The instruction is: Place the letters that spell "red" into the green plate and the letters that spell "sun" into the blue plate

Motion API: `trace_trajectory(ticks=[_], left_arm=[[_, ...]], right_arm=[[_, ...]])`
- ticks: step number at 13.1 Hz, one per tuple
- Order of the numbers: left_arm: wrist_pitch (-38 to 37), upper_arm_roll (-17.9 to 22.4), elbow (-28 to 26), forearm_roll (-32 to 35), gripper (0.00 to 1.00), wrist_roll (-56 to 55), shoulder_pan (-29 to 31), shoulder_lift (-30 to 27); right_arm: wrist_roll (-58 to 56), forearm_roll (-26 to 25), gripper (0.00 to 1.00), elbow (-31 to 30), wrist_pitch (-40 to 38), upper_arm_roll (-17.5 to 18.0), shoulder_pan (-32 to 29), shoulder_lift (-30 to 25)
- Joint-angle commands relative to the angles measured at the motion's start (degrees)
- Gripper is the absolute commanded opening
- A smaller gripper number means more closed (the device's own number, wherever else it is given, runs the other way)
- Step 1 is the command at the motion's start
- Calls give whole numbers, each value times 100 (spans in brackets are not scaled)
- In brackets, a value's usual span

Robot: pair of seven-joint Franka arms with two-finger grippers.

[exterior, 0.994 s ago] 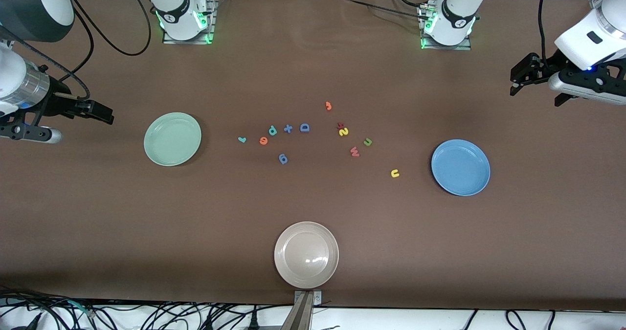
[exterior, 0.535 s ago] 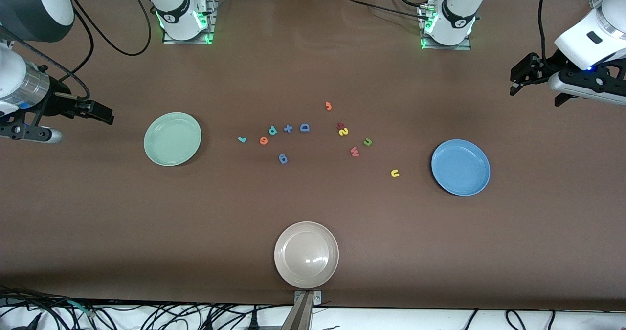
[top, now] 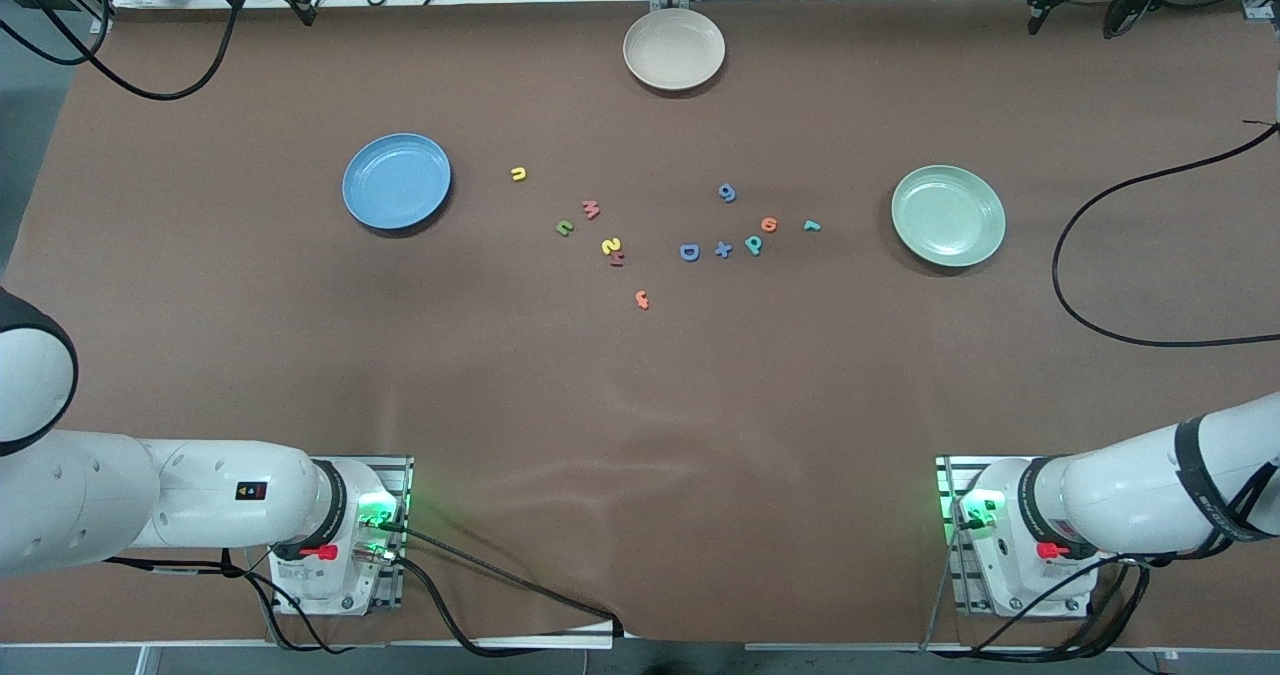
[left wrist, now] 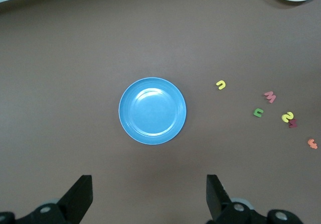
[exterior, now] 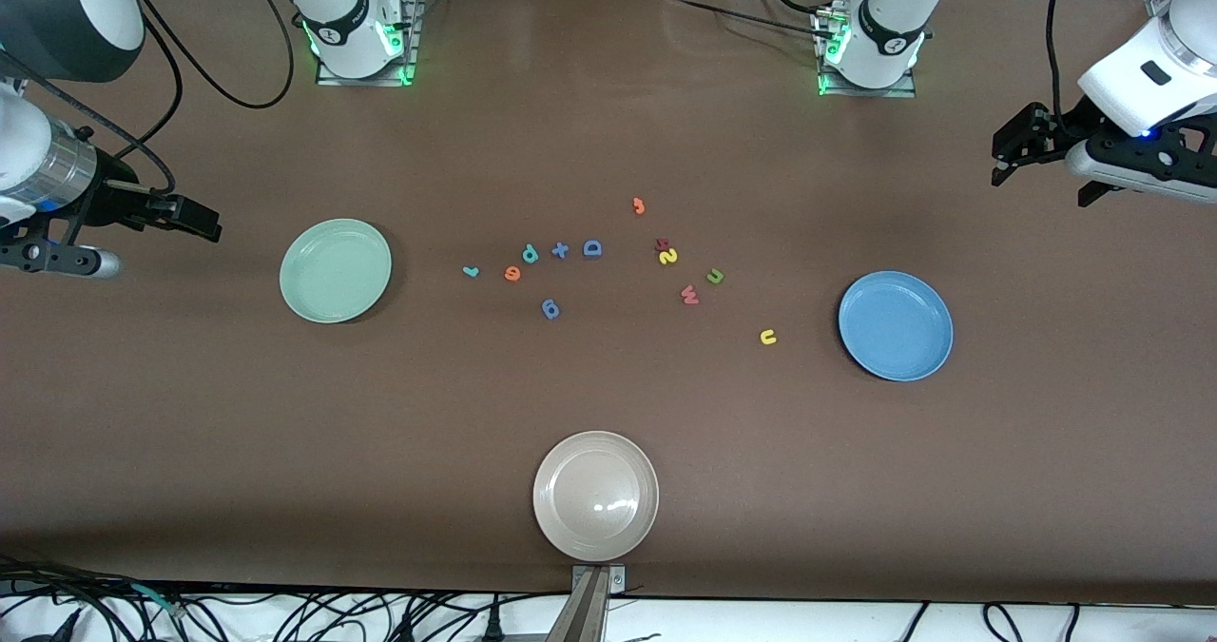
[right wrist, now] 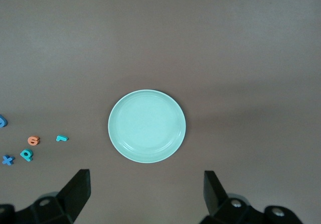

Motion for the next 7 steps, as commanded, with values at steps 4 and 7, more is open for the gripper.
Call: trace_trajectory(ticks=[4,7], left_arm=[[-139,-9,161,-78,100,75,36,52],[-174,-9,161,-78,100,75,36,51]], right_arm=[[15,-71,100,130,-124,-5,9,34],[15,-71,100,130,-124,-5,0,34]])
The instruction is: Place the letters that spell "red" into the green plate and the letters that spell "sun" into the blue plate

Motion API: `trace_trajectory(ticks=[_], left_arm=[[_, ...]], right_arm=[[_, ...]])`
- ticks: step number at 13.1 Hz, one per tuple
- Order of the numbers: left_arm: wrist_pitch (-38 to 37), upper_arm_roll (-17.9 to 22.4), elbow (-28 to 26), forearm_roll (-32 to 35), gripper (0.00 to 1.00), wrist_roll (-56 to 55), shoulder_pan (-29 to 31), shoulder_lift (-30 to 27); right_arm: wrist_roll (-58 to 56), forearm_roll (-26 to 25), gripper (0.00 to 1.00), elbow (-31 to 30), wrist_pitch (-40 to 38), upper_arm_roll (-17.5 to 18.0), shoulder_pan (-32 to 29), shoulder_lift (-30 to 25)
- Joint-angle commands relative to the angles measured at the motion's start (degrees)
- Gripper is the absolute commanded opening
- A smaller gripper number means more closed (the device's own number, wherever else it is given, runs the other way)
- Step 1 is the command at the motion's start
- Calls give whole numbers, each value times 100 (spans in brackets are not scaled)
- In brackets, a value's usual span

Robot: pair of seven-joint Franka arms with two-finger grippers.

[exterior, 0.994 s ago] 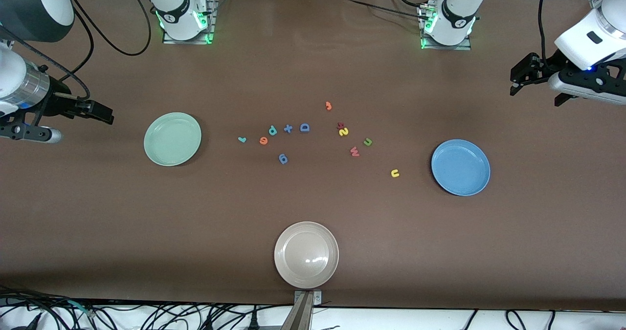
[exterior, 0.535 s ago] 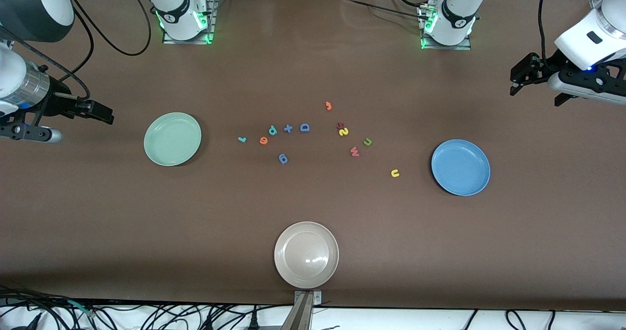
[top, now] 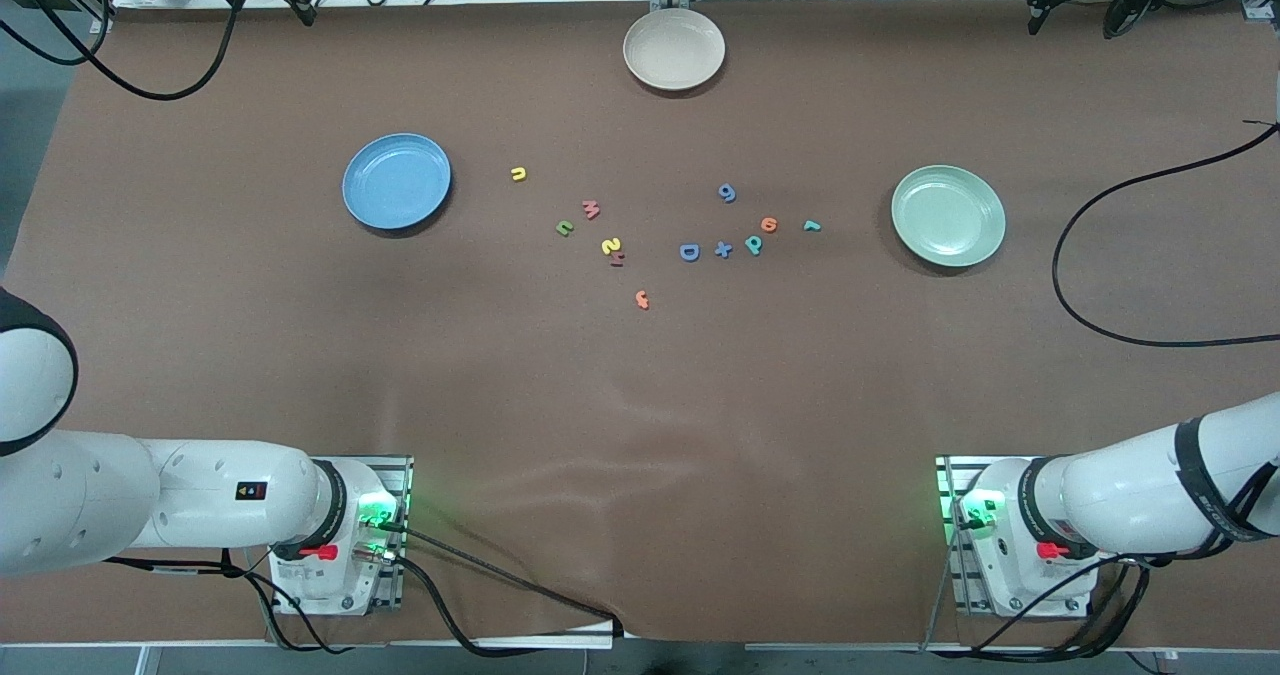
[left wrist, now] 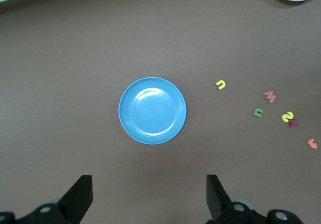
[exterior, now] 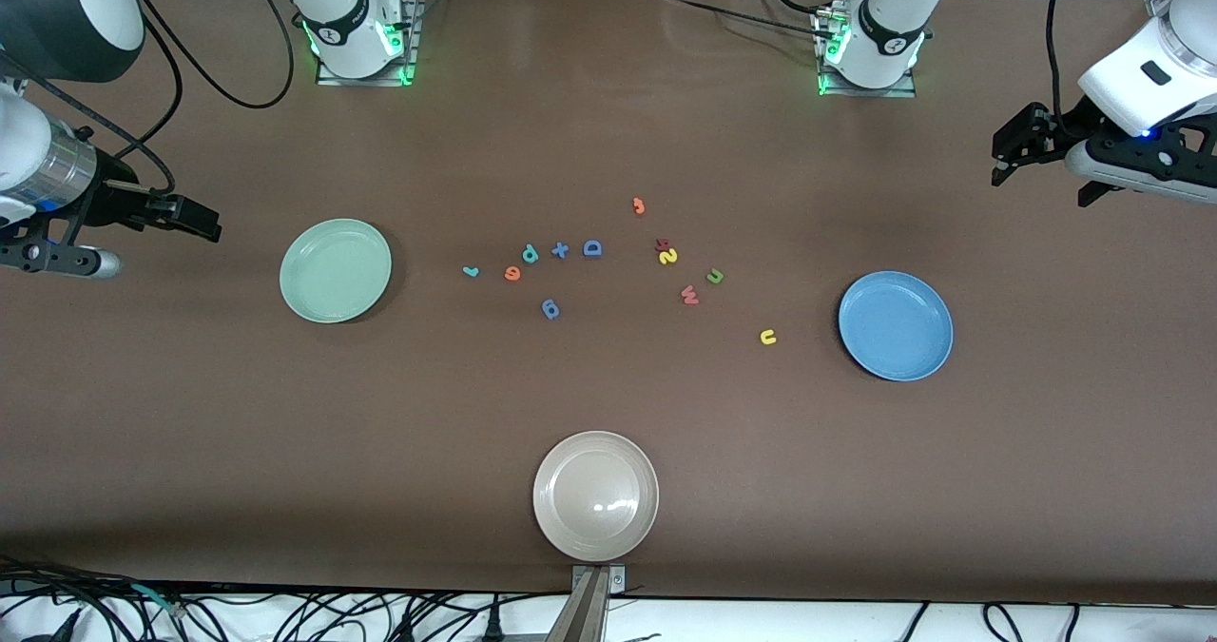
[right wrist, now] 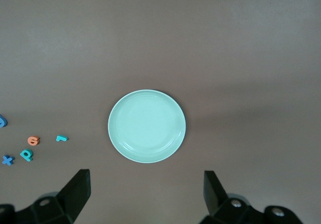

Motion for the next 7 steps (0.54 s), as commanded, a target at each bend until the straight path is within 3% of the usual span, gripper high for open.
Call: trace_trajectory(ticks=[1,7], left_arm=[[-162,-9,161,-69,100,75,36,51],[-162,-9,161,-78,100,75,36,51]], right_arm=[[15,-71,100,130,-124,-11,0,34],[15,-44,100,165,-124,-3,0,25]])
